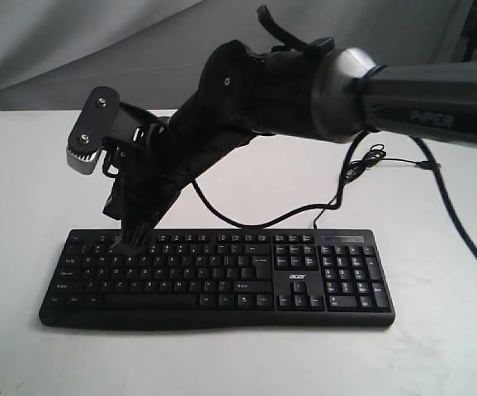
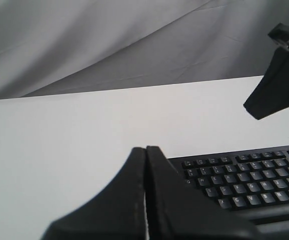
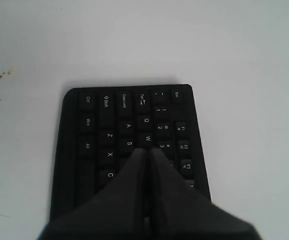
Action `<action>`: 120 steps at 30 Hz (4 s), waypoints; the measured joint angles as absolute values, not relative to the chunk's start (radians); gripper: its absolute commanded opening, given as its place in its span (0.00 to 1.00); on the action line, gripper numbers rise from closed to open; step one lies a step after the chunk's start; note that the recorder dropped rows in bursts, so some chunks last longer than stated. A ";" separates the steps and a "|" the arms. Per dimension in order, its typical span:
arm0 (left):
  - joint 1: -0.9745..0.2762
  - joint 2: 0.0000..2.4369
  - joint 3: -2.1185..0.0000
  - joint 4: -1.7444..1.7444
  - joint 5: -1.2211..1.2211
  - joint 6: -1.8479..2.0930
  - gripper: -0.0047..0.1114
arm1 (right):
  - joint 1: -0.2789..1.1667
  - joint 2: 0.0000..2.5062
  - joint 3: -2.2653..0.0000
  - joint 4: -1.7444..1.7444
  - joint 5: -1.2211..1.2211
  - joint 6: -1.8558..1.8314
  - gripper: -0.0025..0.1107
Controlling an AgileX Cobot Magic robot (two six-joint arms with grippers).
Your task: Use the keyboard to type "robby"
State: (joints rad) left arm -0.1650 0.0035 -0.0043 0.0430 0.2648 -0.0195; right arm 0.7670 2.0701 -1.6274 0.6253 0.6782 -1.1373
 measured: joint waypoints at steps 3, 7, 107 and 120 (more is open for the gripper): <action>-0.165 0.003 -0.004 0.043 0.265 -0.020 0.04 | 0.767 2.127 -1.678 0.629 0.702 -1.142 0.02; -0.165 0.003 -0.004 0.043 0.265 -0.020 0.04 | 0.767 2.214 -1.752 0.633 0.733 -1.144 0.02; -0.165 0.003 -0.004 0.043 0.265 -0.020 0.04 | 0.757 2.370 -1.810 0.615 0.718 -1.099 0.02; -0.165 0.003 -0.004 0.043 0.265 -0.020 0.04 | 0.757 2.370 -1.810 0.605 0.714 -1.099 0.02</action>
